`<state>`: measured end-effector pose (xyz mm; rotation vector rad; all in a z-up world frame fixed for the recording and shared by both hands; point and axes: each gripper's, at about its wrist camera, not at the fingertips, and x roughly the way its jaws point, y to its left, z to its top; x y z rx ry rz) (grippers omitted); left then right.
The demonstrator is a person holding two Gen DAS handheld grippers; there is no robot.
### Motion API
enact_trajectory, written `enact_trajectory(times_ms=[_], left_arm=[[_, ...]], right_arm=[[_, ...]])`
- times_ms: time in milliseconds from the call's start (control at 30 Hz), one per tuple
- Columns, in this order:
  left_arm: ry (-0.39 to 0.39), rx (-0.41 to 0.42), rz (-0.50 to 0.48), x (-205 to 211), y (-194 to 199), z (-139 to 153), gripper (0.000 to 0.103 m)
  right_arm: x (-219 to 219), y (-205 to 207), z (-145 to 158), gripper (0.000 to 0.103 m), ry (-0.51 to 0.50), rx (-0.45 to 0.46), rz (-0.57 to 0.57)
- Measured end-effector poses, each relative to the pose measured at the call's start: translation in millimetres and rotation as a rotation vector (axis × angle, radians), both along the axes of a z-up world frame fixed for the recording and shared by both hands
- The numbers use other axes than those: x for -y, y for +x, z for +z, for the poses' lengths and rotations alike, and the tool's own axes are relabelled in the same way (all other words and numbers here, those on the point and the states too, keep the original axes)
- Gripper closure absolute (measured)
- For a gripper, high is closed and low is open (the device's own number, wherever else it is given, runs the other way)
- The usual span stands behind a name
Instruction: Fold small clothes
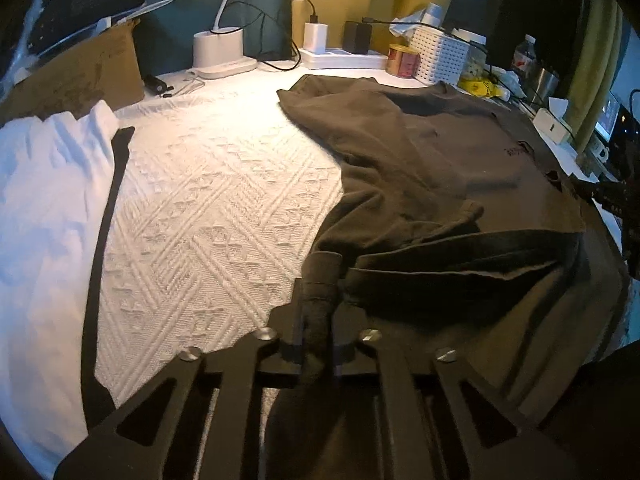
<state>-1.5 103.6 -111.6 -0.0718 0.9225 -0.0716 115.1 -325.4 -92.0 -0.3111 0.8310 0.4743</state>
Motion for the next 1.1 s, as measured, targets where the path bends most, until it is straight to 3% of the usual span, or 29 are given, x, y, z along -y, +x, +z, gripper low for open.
enact_trajectory(times_ms=[100,900,1100], left_arm=[[0.019,0.019,0.017,1,-4,5,0.097],[0.033,0.143,0.093,1,-35,31,0.097],[0.055,0.174,0.097,-2,-31,47,0.097]], right_arm=[[0,-4,2,0.098,0.002,0.02,-0.004],[17,-57,72,0.098,0.105,0.195,-0.109],[18,-57,76,0.098,0.127,0.214,-0.125]])
